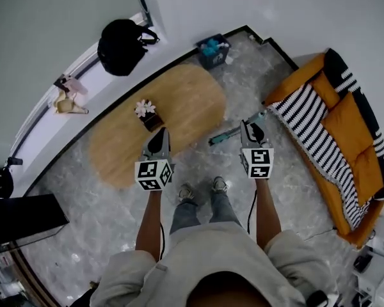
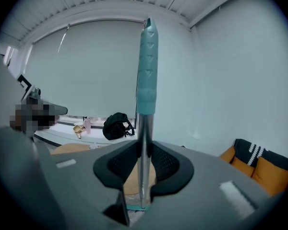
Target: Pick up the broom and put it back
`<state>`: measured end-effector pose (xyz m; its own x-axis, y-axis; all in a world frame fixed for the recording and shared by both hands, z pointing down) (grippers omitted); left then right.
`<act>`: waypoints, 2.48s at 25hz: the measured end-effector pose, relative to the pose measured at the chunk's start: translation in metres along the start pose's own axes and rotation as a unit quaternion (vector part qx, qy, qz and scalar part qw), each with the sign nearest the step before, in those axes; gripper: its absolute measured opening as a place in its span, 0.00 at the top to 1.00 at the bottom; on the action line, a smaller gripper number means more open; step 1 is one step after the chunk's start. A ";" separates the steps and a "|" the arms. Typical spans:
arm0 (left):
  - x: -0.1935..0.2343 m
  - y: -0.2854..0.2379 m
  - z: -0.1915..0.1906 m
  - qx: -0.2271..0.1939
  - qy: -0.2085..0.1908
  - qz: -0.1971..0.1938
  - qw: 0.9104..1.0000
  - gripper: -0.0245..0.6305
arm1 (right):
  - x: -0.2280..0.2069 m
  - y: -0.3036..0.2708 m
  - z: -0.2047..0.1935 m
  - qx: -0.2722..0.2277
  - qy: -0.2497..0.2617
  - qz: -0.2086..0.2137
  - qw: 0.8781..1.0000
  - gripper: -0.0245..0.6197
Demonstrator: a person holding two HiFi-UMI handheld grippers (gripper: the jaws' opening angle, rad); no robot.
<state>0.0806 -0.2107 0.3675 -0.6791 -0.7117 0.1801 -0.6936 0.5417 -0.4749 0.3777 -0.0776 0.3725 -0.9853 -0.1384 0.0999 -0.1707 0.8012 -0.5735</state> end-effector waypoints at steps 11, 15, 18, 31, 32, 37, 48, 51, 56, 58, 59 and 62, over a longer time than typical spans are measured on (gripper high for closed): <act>-0.003 0.060 0.045 -0.038 -0.012 0.041 0.998 0.96 | -0.027 0.048 0.043 -0.031 0.010 -0.005 0.999 0.82; -0.003 0.076 0.055 -0.053 -0.015 0.062 0.997 0.96 | -0.032 0.052 0.052 -0.039 0.013 -0.004 0.999 0.82; -0.004 0.085 0.060 -0.061 -0.016 0.077 0.995 0.96 | -0.031 0.051 0.056 -0.044 0.018 0.001 0.999 0.82; -0.020 0.130 0.033 -0.057 0.016 0.171 0.984 0.96 | -0.004 0.031 0.049 -0.031 0.076 0.110 0.991 0.82; -0.019 0.137 0.027 -0.057 0.024 0.183 0.981 0.96 | -0.001 0.028 0.048 -0.029 0.081 0.119 0.989 0.82; -0.013 0.171 0.003 -0.059 0.059 0.231 0.969 0.96 | 0.024 0.015 0.044 -0.021 0.099 0.155 0.983 0.82; 0.033 0.242 -0.029 -0.078 0.084 0.265 0.957 0.96 | 0.118 0.015 0.046 -0.016 0.136 0.191 0.972 0.82; 0.056 0.269 -0.042 -0.083 0.087 0.263 0.957 0.96 | 0.153 0.023 0.045 -0.014 0.150 0.186 0.971 0.82; 0.101 0.316 -0.064 -0.080 0.093 0.259 0.958 0.96 | 0.214 0.039 0.040 -0.005 0.167 0.168 0.972 0.82; 0.117 0.332 -0.071 -0.080 0.093 0.254 0.959 0.96 | 0.238 0.046 0.038 -0.002 0.170 0.164 0.972 0.82; 0.125 0.339 -0.073 -0.080 0.093 0.251 0.960 0.96 | 0.250 0.049 0.037 -0.002 0.170 0.162 0.972 0.82; 0.145 0.359 -0.080 -0.080 0.091 0.241 0.963 0.96 | 0.283 0.059 0.035 0.000 0.170 0.161 0.972 0.82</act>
<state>-0.2857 -0.0832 0.2925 -0.9524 -0.2771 0.1274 -0.3049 0.8622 -0.4044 0.0891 -0.0896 0.3382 -0.9308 0.3192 0.1783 0.1461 0.7718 -0.6188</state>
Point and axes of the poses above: the fingertips, and each gripper's own axes: y backward along the fingers, x to its left, z out of its top, the point moved 8 cm from there along y, backward along the fingers, and after that the axes turned 14 degrees about x, right-handed, at the moved point
